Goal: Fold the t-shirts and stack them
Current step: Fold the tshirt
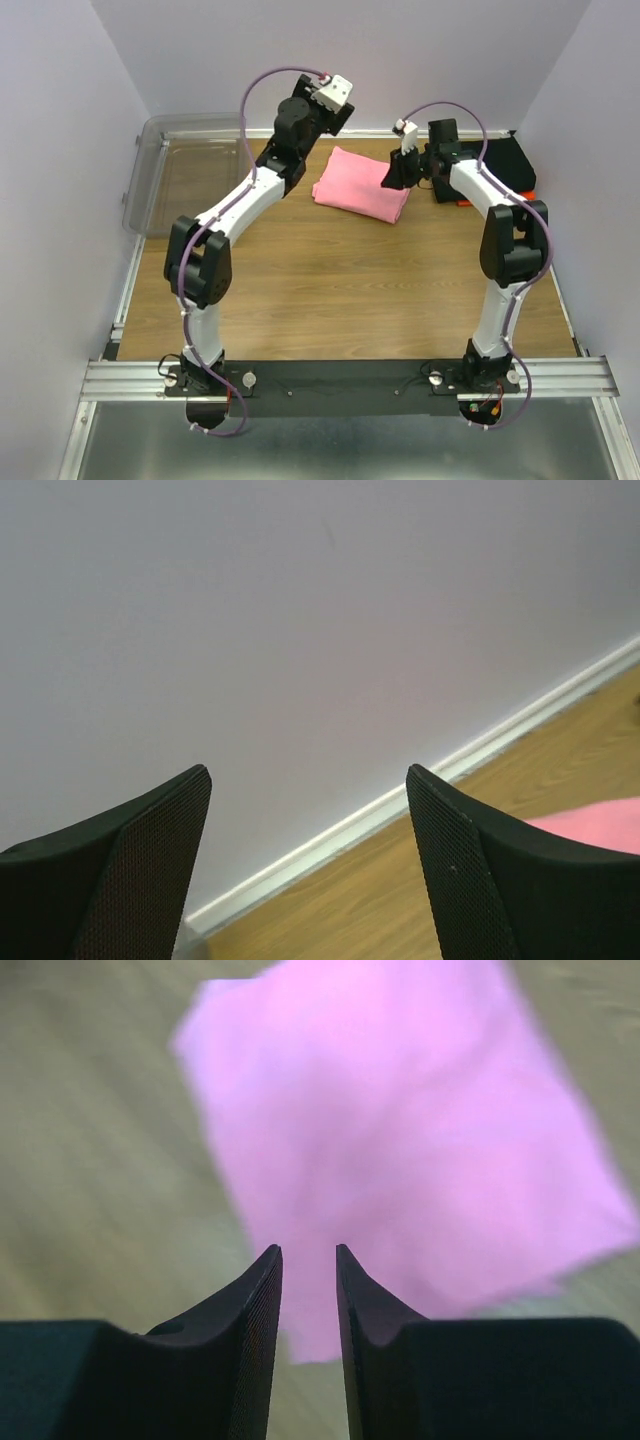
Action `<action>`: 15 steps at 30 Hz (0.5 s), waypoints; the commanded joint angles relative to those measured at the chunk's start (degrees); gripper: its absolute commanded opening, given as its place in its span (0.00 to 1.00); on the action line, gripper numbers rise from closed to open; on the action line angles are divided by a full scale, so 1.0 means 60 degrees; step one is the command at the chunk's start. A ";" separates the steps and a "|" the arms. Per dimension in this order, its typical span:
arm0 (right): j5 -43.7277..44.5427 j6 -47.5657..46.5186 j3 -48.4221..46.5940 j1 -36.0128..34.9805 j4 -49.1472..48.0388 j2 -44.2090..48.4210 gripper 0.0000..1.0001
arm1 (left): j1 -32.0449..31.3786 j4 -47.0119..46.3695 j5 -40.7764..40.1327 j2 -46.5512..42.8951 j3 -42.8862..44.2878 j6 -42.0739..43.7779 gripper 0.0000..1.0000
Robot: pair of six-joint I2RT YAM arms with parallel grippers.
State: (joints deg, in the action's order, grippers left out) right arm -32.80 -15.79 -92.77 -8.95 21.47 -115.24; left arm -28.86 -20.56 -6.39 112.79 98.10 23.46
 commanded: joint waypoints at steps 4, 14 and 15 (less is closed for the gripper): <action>-0.2814 0.1297 0.0345 -0.0251 0.0771 -0.0626 0.30 | 0.0035 0.1844 0.2983 0.0417 -0.1394 -0.3866 0.71; -0.2209 0.1840 0.0769 0.0099 0.0728 -0.1344 0.21 | 0.0079 0.2195 0.3951 0.2806 0.0098 -0.5228 0.66; -0.2268 0.1899 0.0813 0.0245 0.0728 -0.1490 0.21 | 0.0108 0.2239 0.3966 0.3054 0.0157 -0.5316 0.66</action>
State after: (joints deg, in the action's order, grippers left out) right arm -45.76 -6.94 -88.97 -9.56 24.53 -121.56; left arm -28.82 -7.92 13.74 129.99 94.52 -3.66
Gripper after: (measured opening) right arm 0.215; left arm 0.661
